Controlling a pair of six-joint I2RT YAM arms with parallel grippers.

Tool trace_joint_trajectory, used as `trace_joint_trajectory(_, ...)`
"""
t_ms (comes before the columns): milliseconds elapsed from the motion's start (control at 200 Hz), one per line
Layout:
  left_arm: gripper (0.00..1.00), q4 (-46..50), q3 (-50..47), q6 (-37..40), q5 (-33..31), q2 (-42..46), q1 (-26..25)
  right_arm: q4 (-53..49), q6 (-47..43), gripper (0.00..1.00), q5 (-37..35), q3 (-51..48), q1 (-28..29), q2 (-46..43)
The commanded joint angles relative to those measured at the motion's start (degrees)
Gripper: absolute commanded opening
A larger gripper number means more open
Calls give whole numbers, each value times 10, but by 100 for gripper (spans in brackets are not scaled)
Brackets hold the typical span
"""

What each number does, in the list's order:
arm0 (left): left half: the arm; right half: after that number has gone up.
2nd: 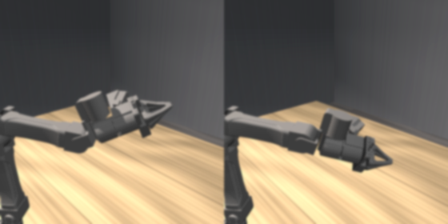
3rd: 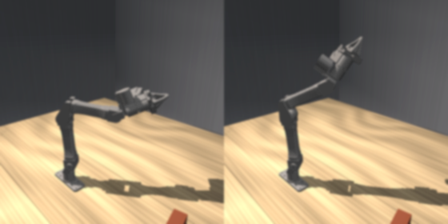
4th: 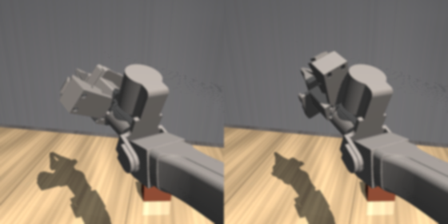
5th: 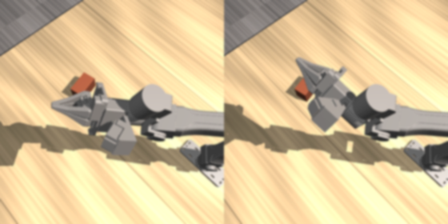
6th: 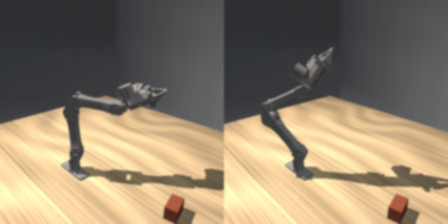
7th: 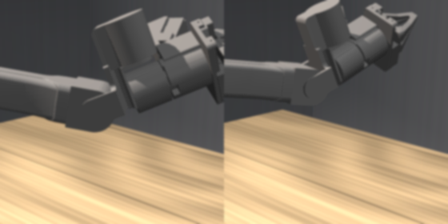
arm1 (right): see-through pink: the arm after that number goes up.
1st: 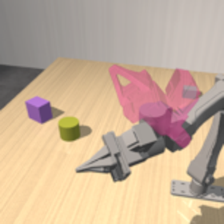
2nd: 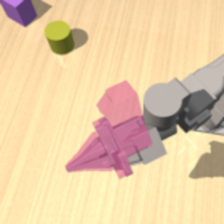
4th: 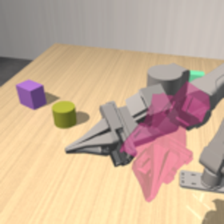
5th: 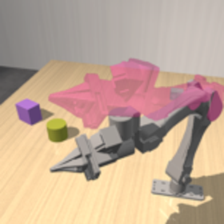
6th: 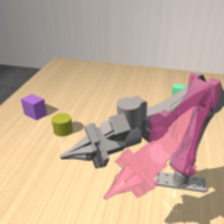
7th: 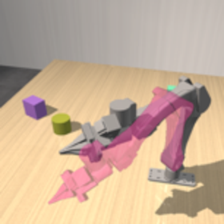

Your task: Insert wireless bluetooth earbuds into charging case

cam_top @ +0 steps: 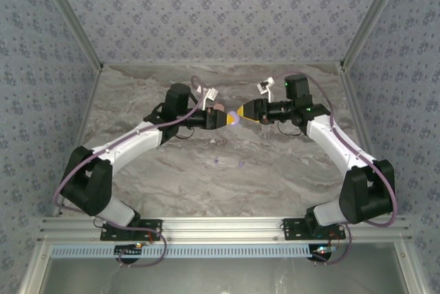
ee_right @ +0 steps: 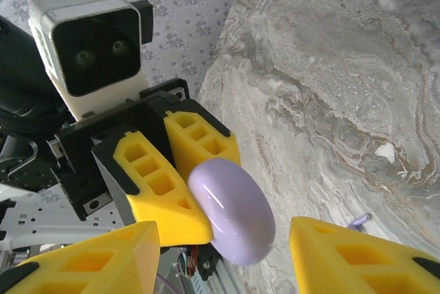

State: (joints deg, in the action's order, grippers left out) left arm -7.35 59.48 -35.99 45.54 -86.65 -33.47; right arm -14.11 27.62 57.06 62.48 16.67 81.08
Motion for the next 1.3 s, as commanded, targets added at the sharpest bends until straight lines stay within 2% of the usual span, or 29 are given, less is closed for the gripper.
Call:
trace_joint_trajectory(0, 19, 9, 23, 35, 30, 29, 3, -50, -54, 55, 29, 28, 11, -12)
trace_joint_trajectory(270, 19, -6, 23, 32, 47, 43, 4, -45, -66, 53, 50, 37, 27, -11)
trace_joint_trajectory(460, 19, -5, 20, 31, 47, 44, 4, -32, -58, 39, 56, 35, 28, -13)
trace_joint_trajectory(700, 20, -4, 17, 33, 55, 46, 4, -19, -50, 26, 52, 35, 26, -19)
trace_joint_trajectory(805, 26, -6, 14, 33, 59, 49, 5, -15, -46, 21, 50, 35, 24, -19)
trace_joint_trajectory(1114, 37, -15, 8, 31, 72, 55, 2, -8, -38, 20, 51, 35, 24, -23)
trace_joint_trajectory(1294, 37, -13, 7, 31, 69, 53, 2, -11, -39, 22, 53, 35, 27, -25)
